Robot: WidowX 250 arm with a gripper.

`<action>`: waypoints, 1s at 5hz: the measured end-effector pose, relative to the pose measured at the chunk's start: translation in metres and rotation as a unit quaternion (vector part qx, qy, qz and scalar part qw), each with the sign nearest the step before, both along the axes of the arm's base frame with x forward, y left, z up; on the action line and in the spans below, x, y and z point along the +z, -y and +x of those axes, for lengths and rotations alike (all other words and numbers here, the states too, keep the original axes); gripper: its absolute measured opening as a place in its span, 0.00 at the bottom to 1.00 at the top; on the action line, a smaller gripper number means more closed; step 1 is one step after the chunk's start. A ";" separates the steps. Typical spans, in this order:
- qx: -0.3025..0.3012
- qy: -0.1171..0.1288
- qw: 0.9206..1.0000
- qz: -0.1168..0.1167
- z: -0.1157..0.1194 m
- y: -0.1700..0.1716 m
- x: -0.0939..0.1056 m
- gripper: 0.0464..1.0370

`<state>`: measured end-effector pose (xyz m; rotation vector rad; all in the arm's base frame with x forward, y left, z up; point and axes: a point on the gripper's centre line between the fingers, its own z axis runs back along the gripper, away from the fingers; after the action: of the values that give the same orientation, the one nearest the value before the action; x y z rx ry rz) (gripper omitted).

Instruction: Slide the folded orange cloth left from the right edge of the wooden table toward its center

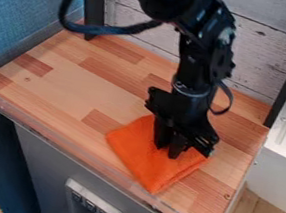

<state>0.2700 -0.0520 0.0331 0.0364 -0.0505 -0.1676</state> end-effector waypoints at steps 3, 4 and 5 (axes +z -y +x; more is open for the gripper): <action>0.088 -0.013 0.995 -0.042 0.028 -0.017 0.040 0.96; 0.096 -0.022 0.994 -0.040 0.037 -0.019 0.048 0.96; 0.107 -0.030 0.993 -0.035 0.044 -0.020 0.057 0.96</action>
<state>0.3142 -0.0319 0.0905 -0.0331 0.0080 0.0470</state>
